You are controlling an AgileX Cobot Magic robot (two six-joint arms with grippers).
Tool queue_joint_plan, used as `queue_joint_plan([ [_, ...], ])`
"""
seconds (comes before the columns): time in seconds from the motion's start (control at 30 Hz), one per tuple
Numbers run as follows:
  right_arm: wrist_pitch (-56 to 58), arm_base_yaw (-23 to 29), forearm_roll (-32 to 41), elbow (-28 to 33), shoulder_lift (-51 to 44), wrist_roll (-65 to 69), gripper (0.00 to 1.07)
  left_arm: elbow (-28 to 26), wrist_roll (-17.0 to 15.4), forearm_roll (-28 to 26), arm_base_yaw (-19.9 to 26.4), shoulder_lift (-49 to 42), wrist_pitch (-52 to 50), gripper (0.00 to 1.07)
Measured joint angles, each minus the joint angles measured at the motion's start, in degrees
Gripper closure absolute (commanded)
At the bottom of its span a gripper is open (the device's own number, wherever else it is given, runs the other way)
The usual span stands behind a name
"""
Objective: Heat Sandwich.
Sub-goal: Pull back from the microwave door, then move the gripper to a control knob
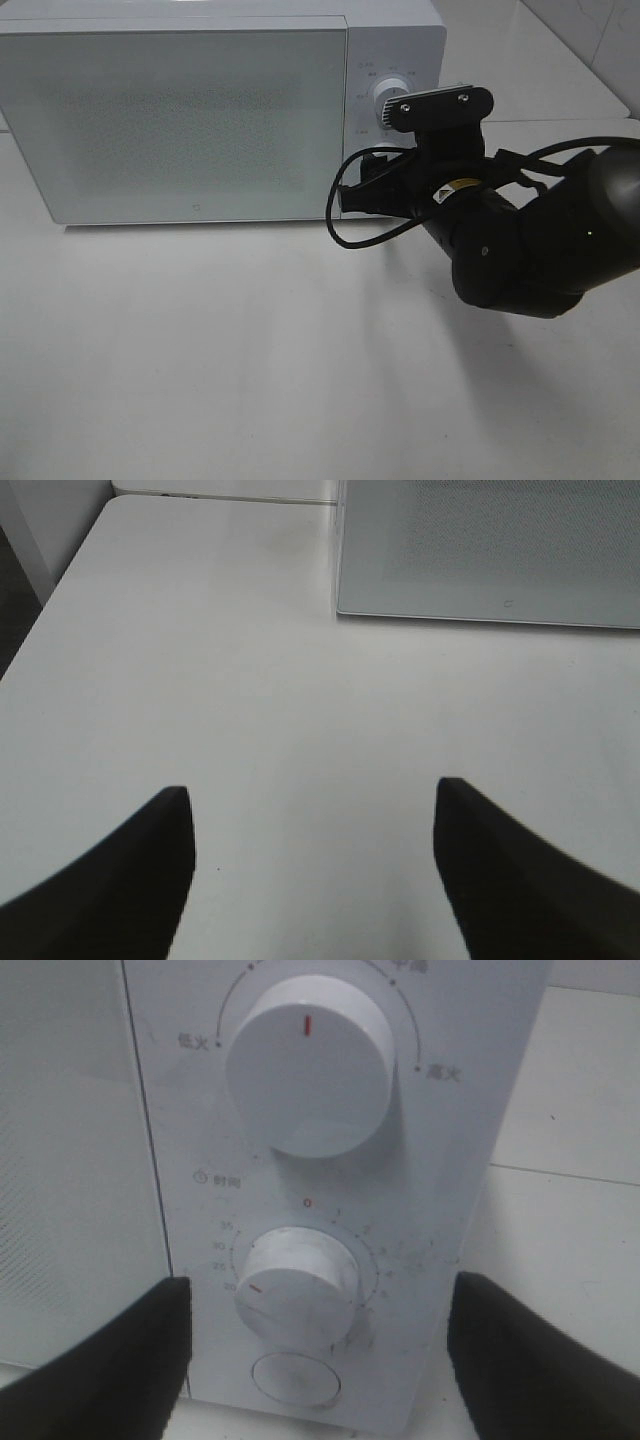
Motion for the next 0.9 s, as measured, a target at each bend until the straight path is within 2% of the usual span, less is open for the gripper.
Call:
queue_joint_plan([
  [0.23, -3.67, 2.06, 3.72, -1.72, 3.61, -1.20, 0.38, 0.00, 0.00, 0.00, 0.00, 0.00, 0.00, 0.41],
  [0.67, -5.61, 2.46, 4.87, -7.05, 8.48, -1.60, 0.39, 0.00, 0.00, 0.00, 0.00, 0.00, 0.00, 0.41],
  [0.9, -6.53, 2.46, 5.39, -8.42, 10.20, -1.60, 0.48, 0.00, 0.00, 0.00, 0.00, 0.00, 0.00, 0.41],
])
